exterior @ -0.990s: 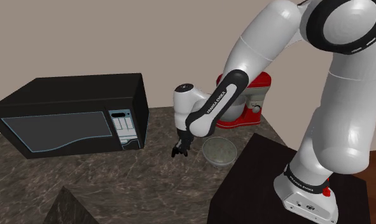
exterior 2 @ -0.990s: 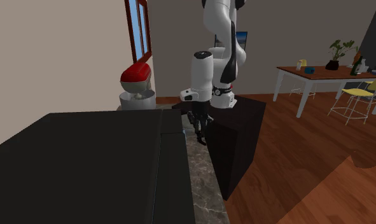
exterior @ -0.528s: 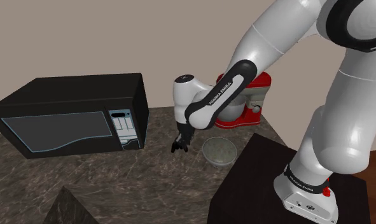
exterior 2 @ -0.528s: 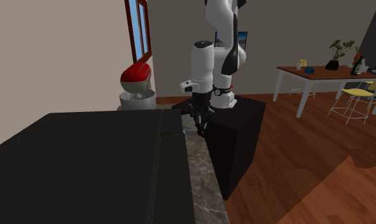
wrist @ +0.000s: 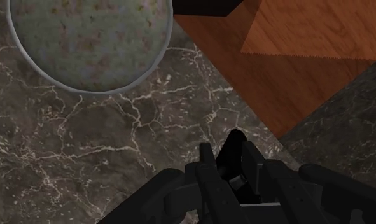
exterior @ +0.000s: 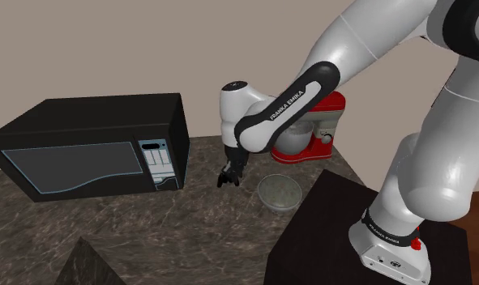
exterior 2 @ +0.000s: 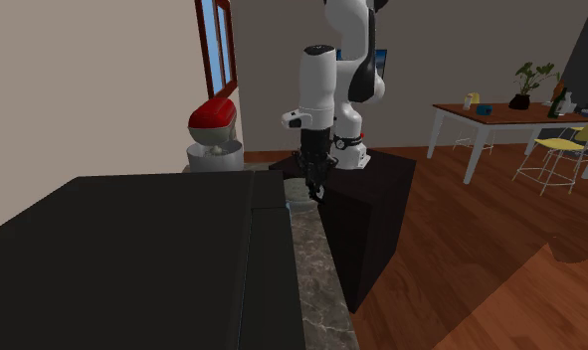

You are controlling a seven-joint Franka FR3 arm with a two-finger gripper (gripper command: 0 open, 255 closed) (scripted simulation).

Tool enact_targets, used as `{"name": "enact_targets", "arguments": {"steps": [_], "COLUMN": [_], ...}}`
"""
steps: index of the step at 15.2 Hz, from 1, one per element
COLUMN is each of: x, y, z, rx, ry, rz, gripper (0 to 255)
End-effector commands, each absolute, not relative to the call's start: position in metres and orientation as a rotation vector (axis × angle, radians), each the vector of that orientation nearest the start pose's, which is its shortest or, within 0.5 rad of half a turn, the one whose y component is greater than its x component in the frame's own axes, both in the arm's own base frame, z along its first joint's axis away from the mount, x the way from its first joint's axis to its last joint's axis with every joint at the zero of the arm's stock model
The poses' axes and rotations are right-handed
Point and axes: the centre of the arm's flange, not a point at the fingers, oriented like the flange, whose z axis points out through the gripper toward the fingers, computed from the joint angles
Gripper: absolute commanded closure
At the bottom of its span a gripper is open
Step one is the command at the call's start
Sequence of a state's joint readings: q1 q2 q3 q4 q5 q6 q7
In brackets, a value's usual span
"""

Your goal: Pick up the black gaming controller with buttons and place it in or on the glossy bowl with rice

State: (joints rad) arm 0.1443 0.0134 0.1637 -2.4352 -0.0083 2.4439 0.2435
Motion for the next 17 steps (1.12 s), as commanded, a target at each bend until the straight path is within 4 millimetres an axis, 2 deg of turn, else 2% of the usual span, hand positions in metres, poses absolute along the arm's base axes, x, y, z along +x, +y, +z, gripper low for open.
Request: {"name": "enact_targets", "arguments": {"steps": [1, 15, 17], "x": [0.452, 0.333, 0.333], "y": [0.136, -0.007, -0.007], "z": [0.302, 0.311, 0.300], "rx": [-3.144, -3.144, -3.144], "ry": [-0.111, -0.111, -0.111], "rz": [0.006, 0.006, 0.006], "gripper": [255, 255, 255]}}
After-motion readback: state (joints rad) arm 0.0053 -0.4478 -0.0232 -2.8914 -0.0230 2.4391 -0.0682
